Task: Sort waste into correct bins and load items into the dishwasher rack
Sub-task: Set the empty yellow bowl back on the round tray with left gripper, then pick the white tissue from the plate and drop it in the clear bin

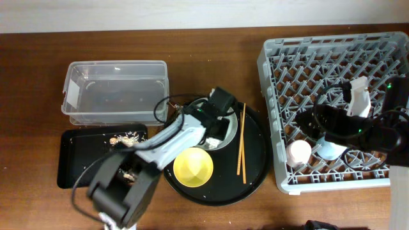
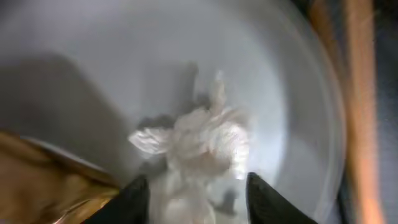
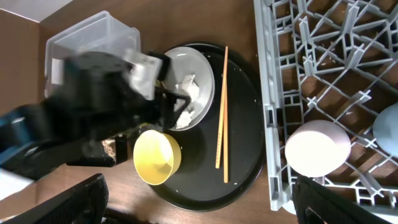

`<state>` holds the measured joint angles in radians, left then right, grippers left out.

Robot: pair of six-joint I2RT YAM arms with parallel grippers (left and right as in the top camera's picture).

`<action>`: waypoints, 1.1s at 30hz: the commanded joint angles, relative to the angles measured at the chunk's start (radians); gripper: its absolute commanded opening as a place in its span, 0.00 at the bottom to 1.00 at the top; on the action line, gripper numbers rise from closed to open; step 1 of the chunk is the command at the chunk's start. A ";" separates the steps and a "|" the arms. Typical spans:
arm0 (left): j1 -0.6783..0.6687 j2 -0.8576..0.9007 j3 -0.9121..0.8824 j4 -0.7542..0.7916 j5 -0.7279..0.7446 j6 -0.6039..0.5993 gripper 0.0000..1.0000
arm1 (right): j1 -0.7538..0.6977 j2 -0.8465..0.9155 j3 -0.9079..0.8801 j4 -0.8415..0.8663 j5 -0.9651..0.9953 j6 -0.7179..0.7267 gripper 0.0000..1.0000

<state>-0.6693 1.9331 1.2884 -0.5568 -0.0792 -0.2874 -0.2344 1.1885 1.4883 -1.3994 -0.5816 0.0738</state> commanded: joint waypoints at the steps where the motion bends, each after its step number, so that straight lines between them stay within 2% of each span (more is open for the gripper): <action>1: 0.000 0.015 0.022 -0.010 0.040 0.024 0.17 | 0.005 -0.001 0.000 -0.001 -0.010 -0.011 0.94; 2: 0.000 0.002 0.048 -0.035 0.039 0.024 0.02 | 0.005 -0.001 0.000 -0.001 -0.010 -0.011 0.94; 3: 0.002 -0.016 0.083 -0.071 0.038 0.024 0.00 | 0.005 -0.001 0.000 -0.001 -0.009 -0.011 0.94; 7: 0.088 -0.125 0.294 -0.243 -0.027 0.025 0.00 | 0.005 -0.001 0.000 -0.001 -0.009 -0.011 0.94; 9: 0.177 -0.160 0.338 -0.253 -0.006 0.070 0.00 | 0.005 -0.001 0.000 0.000 -0.009 -0.011 0.94; 11: 0.212 -0.161 0.338 -0.256 -0.042 0.074 0.00 | 0.005 -0.001 0.000 0.000 -0.009 -0.011 0.94; 17: 0.417 -0.223 0.457 -0.275 -0.014 0.081 0.00 | 0.005 -0.001 0.000 0.000 -0.009 -0.011 0.94; 20: 0.454 -0.205 0.455 -0.325 0.148 0.100 0.00 | 0.005 -0.001 0.000 0.001 -0.009 -0.011 0.94; 21: 0.442 -0.201 0.455 -0.346 0.090 0.119 0.00 | 0.005 -0.001 0.000 0.001 -0.009 -0.011 0.94; 23: 0.433 -0.190 0.448 -0.364 -0.200 0.122 0.00 | 0.005 -0.001 0.000 -0.003 -0.009 -0.011 0.94; 26: 0.441 -0.125 0.444 -0.327 -0.254 0.181 0.00 | 0.005 -0.001 0.000 -0.002 -0.009 -0.011 0.94; 27: 0.441 -0.100 0.444 -0.328 -0.238 0.181 0.16 | 0.005 -0.001 0.000 -0.003 -0.009 -0.011 0.94; 28: 0.440 -0.094 0.444 -0.343 -0.193 0.181 0.38 | 0.005 -0.001 0.000 -0.003 -0.009 -0.011 0.94; 29: 0.433 -0.096 0.444 -0.360 -0.095 0.181 0.45 | 0.005 -0.001 0.000 -0.004 -0.009 -0.011 0.94; 31: 0.389 -0.100 0.444 -0.380 0.183 0.180 0.50 | 0.005 -0.001 0.000 -0.003 -0.009 -0.011 0.94; 32: 0.351 -0.093 0.441 -0.385 0.235 0.180 0.50 | 0.005 -0.001 0.000 -0.002 -0.009 -0.011 0.94; 33: 0.287 -0.086 0.429 -0.387 0.221 0.180 0.50 | 0.005 -0.001 0.000 0.001 -0.009 -0.011 0.94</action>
<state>-0.2771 1.8397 1.7306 -0.9363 -0.0196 -0.1223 -0.2344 1.1885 1.4883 -1.4029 -0.5816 0.0734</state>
